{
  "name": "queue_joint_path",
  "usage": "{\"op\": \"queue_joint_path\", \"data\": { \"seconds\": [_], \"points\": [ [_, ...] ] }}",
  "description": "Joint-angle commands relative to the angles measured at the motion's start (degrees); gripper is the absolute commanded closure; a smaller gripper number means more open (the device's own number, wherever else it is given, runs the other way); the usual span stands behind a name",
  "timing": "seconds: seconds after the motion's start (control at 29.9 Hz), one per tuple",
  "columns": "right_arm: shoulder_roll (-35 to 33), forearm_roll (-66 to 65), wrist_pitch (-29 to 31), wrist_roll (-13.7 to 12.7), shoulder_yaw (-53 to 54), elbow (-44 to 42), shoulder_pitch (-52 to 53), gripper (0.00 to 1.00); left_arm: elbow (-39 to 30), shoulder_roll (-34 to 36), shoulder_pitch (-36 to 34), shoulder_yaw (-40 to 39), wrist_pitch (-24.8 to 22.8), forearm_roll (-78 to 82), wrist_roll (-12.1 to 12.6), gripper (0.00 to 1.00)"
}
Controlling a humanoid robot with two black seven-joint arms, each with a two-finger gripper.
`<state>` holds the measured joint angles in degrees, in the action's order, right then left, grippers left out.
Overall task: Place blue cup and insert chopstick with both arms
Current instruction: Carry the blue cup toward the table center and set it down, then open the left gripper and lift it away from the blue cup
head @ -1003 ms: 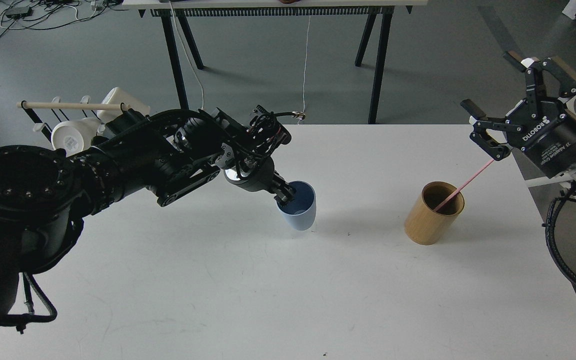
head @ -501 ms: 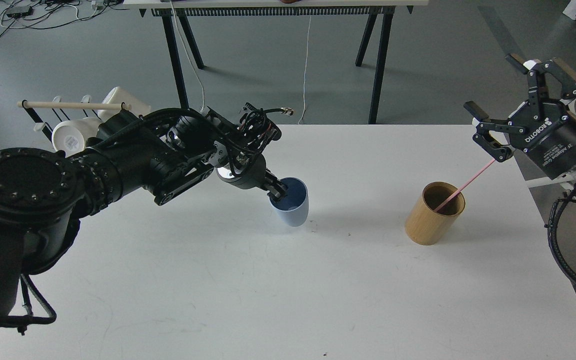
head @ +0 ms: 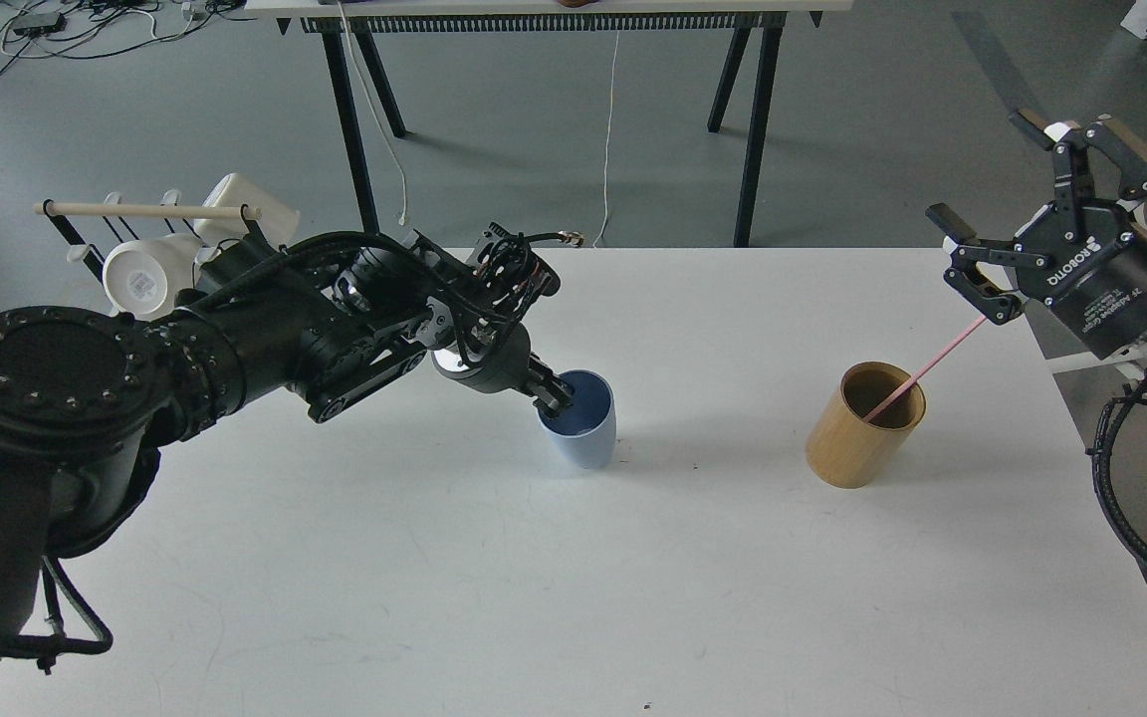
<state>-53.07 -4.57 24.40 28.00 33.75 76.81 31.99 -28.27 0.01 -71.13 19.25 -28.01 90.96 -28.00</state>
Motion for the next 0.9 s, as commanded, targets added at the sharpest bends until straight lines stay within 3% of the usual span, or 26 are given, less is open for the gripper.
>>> {"op": "queue_joint_path", "data": {
  "seconds": [0.0,0.17,0.23,0.53,0.63,0.77,0.87],
  "points": [
    [0.1,0.0,-0.1,0.0,-0.1,0.0,0.0,0.06,-0.1,0.0,0.0,-0.1,0.0,-0.2,0.0,0.92],
    [0.1,0.0,-0.1,0.0,0.0,0.1,0.0,0.06,-0.8,0.0,-0.1,-0.3,0.0,-0.4,0.0,0.87],
    [0.1,0.0,-0.1,0.0,-0.1,0.1,0.0,0.06,-0.9,0.0,-0.1,-0.3,0.0,-0.5,0.0,0.81],
    [0.1,0.0,-0.1,0.0,-0.2,0.2,0.0,0.06,-0.8,0.0,-0.1,-5.7,0.0,-1.3,0.0,0.33],
    [0.1,0.0,-0.1,0.0,0.0,0.2,0.0,0.06,-0.5,0.0,-0.2,-8.2,0.0,-4.2,0.0,0.1],
    [-0.1,-0.1,-0.5,0.0,0.2,0.3,0.6,0.06,-0.5,0.0,0.0,-9.3,0.0,-9.6,0.0,0.03],
    [-0.5,-0.2,-4.6,0.0,0.2,0.5,2.0,0.06,-0.6,0.0,0.5,-11.3,0.0,-15.3,0.0,0.02]
  ]
}}
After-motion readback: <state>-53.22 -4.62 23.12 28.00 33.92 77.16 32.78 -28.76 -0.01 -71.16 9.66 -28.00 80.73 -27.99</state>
